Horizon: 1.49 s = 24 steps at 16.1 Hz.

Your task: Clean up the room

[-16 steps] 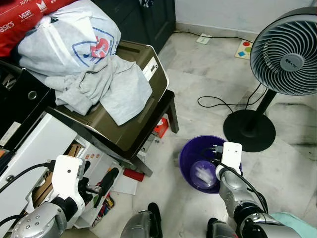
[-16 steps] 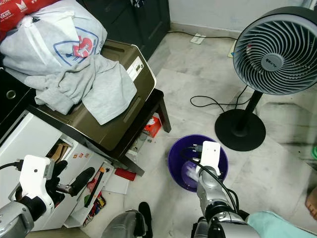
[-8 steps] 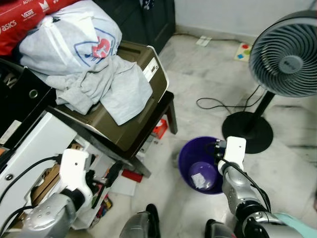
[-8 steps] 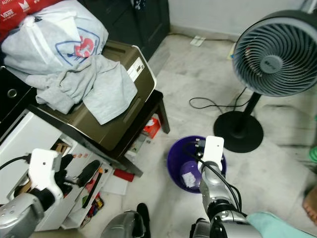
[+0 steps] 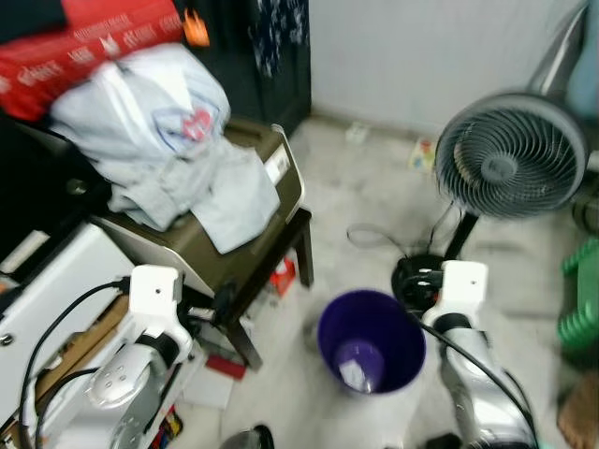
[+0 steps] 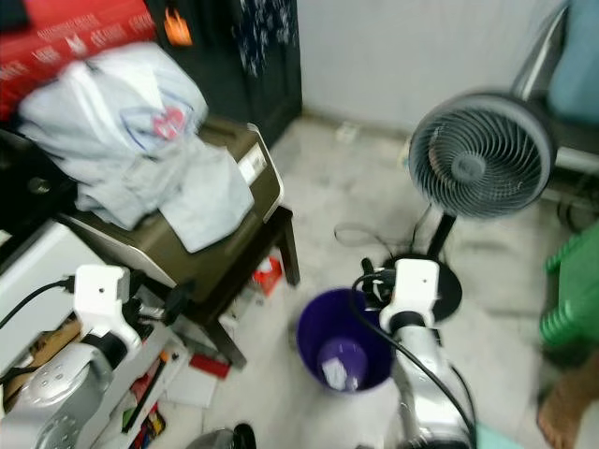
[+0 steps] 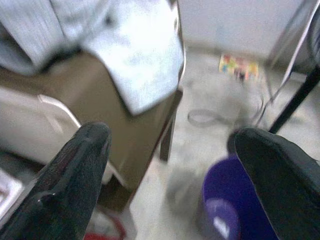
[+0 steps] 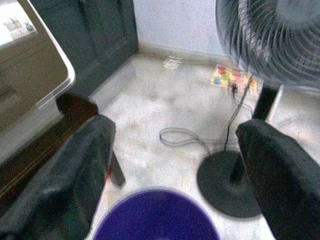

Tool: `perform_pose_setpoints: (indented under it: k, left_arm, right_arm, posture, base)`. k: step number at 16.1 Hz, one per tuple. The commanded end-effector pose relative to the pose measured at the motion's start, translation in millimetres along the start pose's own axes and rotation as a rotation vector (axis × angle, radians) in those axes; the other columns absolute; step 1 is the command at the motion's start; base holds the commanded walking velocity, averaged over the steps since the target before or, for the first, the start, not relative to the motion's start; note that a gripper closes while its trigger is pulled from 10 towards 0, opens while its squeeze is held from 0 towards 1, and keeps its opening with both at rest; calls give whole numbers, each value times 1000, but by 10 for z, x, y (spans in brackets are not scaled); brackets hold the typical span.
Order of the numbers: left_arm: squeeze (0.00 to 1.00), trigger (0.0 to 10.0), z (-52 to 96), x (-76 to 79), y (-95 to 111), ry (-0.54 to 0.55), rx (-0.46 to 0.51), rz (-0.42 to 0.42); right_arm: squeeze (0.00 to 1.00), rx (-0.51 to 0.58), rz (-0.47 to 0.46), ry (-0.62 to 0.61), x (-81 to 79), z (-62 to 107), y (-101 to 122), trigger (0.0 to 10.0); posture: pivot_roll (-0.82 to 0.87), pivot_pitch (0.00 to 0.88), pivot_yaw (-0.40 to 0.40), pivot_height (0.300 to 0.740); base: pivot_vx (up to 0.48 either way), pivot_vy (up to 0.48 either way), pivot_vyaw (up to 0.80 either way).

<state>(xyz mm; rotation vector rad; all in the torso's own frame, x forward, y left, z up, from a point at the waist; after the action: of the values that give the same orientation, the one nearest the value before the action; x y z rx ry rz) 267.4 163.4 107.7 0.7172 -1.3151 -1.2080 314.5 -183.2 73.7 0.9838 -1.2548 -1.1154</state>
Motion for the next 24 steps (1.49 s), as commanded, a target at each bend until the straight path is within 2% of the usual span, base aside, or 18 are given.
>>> perform_pose_setpoints:
  k: [1, 3, 5, 7, 8, 10, 13, 14, 15, 17, 19, 20, 24]
  left_arm:
    - [0, 10000, 30, -101, -13, 37, 7, -6]
    - [0, 10000, -11, -107, -2, 41, 42, 7]
    - [0, 10000, -87, -60, 14, 18, 63, 31]
    - [0, 10000, -145, 73, 5, -68, 62, 97]
    - [0, 10000, -201, 176, 30, -132, 62, 118]
    - [0, 10000, -254, 277, 47, -209, 41, 111]
    - [0, 10000, -232, 215, 59, -201, 42, 99]
    - [0, 10000, -215, 132, 50, -158, 57, 92]
    - [0, 10000, -206, 87, 55, -126, 74, 89]
    - [0, 10000, -168, -22, 62, -18, 126, 90]
    - [0, 10000, -130, -5, -8, -11, 115, 100]
    - [0, 10000, -121, -6, -25, -9, 112, 98]
    - [0, 10000, -138, 2, -31, 1, 119, 103]
  right_arm:
    - [1000, 13, 6, 30, -33, 62, 81, 10000]
    - [1000, -9, 21, 40, 48, 196, 141, 10000]
    - [1000, -28, 35, 33, 120, 174, 111, 10000]
    - [1000, -49, 23, 28, 153, 155, 111, 10000]
    - [1000, -41, 24, 34, 130, 97, 162, 10000]
    - [1000, -34, 19, 54, 78, 20, 188, 10000]
    - [1000, -34, 12, 75, 22, -5, 187, 10000]
    - [1000, -37, 18, 82, -8, -6, 181, 10000]
    - [0, -31, 30, 87, -21, -10, 193, 10000]
    - [0, -28, 40, 72, 1, -21, 228, 10000]
    - [0, -24, 33, 96, -45, 8, 233, 10000]
    - [1000, -29, 25, 96, -48, 22, 221, 10000]
    - [1000, -21, 4, 74, -19, 6, 254, 10000]
  posture:
    - [-107, 0, 60, 740]
    - [-128, 0, 49, 740]
    - [-139, 0, 41, 740]
    - [-144, 0, 39, 740]
    - [-143, 0, 39, 740]
    - [-127, 0, 40, 740]
    - [-114, 0, 32, 740]
    - [-109, 0, 24, 740]
    - [-110, 0, 21, 740]
    - [-105, 0, 8, 740]
    - [-101, 0, -12, 740]
    - [-103, 0, -11, 740]
    - [-118, 0, 4, 740]
  base:
    - [0, 0, 0]
    - [0, 0, 0]
    - [0, 0, 0]
    - [0, 0, 0]
    - [0, 0, 0]
    - [0, 0, 0]
    - [0, 0, 0]
    - [0, 0, 0]
    - [0, 0, 0]
    - [0, 0, 0]
    - [0, 0, 0]
    - [0, 0, 0]
    - [0, 0, 0]
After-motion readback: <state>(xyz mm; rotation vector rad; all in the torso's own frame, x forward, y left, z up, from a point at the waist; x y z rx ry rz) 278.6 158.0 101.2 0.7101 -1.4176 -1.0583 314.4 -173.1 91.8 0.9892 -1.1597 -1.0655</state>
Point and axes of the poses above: a point about 5 cm out from each wrist's last joint towards the gripper, its own z axis pointing back from the gripper into the wrist, its own y axis along the axis of the wrist's last joint, x = y × z, the point moved 4 cm from there along -z, pointing out of the wrist towards the gripper, and after that the axes turned 12 degrees about z, right-handed, at the moved point
